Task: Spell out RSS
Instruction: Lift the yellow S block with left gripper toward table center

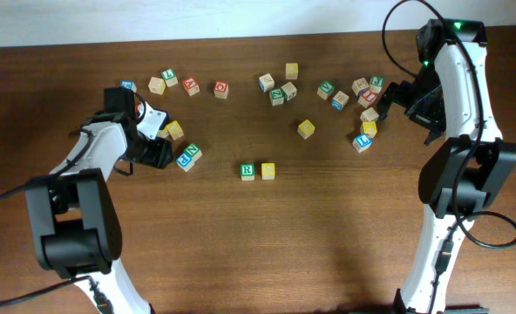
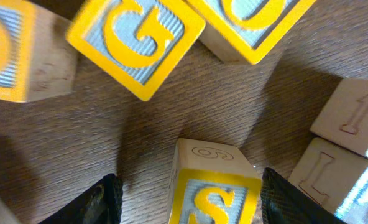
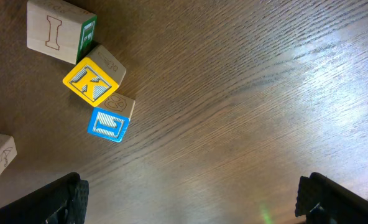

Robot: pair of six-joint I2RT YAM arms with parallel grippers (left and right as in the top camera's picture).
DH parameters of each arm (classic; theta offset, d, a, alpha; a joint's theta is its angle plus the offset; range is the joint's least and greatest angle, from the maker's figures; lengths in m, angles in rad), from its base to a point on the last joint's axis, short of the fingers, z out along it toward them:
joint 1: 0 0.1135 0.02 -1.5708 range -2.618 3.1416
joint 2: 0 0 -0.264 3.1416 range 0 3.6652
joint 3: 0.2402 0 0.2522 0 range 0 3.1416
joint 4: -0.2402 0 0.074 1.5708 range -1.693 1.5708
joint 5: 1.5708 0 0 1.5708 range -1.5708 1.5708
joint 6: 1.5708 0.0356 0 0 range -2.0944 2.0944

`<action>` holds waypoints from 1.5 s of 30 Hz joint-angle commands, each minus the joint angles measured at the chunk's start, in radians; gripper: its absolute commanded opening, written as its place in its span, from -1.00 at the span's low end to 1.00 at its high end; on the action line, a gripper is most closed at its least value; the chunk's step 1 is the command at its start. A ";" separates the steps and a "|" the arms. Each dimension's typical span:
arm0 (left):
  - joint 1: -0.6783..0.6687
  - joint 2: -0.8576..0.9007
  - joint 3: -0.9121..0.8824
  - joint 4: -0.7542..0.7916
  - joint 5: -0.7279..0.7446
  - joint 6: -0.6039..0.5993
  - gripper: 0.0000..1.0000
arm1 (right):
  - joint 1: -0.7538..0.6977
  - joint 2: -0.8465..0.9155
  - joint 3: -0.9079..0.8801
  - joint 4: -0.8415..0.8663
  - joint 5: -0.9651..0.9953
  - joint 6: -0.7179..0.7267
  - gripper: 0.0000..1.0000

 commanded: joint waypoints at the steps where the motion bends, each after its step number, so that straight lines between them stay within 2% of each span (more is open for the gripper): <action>1: 0.004 0.019 -0.007 0.006 0.014 0.011 0.15 | 0.002 -0.033 0.020 -0.003 0.002 0.004 0.97; 4: 0.004 0.019 -0.007 0.018 0.016 -0.002 -0.03 | 0.002 -0.033 0.020 -0.003 0.002 0.004 0.97; 7: 0.004 0.019 -0.007 0.034 0.070 -0.018 -0.06 | 0.002 -0.033 0.020 -0.003 0.002 0.004 0.97; 9: 0.004 0.019 -0.007 0.042 0.074 -0.042 -0.21 | 0.002 -0.033 0.020 -0.003 0.002 0.004 0.97; 11: 0.005 0.019 -0.007 0.046 0.074 -0.047 -0.27 | 0.002 -0.033 0.020 -0.003 0.002 0.004 0.97; 22: 0.005 0.019 -0.007 0.013 0.071 -0.061 -0.31 | 0.002 -0.033 0.020 -0.003 0.002 0.004 0.97; 27: 0.005 0.019 -0.007 0.008 0.067 -0.106 -0.33 | 0.002 -0.033 0.020 -0.003 0.002 0.004 0.97; 31: 0.005 0.019 -0.007 0.009 0.066 -0.106 -0.45 | 0.002 -0.033 0.020 -0.003 0.002 0.004 0.97; 34: 0.005 0.019 -0.007 0.008 0.064 -0.110 -0.46 | 0.002 -0.033 0.020 -0.003 0.002 0.004 0.97; 39: 0.005 0.018 0.022 -0.009 0.064 -0.174 -0.49 | 0.002 -0.033 0.020 -0.003 0.002 0.004 0.97; 45: 0.005 -0.017 0.134 -0.108 0.064 -0.280 -0.56 | 0.002 -0.033 0.020 -0.003 0.002 0.004 0.97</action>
